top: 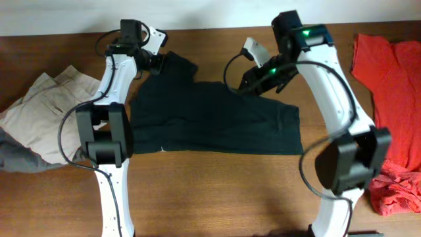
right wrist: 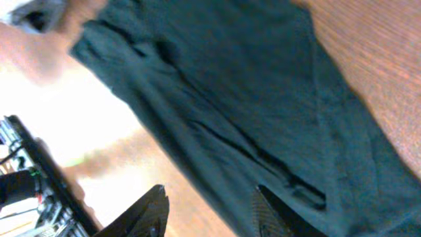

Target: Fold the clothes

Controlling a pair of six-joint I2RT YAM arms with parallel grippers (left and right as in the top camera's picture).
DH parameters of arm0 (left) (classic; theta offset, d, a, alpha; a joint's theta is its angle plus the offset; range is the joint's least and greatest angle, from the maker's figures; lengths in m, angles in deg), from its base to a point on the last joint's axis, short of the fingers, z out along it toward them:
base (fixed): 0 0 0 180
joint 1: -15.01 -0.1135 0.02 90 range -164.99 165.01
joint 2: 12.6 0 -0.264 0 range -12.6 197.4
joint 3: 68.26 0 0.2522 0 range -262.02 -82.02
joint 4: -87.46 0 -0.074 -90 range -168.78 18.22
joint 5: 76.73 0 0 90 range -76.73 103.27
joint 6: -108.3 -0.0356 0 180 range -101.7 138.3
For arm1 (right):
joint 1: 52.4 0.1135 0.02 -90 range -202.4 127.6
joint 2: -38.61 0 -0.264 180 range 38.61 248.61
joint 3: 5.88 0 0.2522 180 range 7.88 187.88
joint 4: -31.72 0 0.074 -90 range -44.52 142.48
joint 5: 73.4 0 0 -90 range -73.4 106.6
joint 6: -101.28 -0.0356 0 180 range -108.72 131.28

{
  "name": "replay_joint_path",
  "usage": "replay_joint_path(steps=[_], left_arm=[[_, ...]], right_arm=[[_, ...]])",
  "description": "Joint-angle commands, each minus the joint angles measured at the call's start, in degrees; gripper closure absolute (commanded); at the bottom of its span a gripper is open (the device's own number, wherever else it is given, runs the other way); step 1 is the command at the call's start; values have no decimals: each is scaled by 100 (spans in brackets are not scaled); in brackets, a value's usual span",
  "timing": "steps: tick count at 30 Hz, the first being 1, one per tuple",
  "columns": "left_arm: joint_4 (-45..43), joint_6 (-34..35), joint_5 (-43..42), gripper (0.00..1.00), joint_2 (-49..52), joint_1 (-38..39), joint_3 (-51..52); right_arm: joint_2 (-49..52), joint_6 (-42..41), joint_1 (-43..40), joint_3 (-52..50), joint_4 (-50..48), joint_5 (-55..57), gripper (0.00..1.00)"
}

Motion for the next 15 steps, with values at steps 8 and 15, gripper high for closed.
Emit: replay_joint_path(steps=[8,15], left_arm=[[-522,-111,-144,38,605,39,-72],[-577,-111,-149,51,686,46,-72]], right_arm=[[-564,81,166,28,380,-170,56],[-564,81,166,28,407,-170,59]])
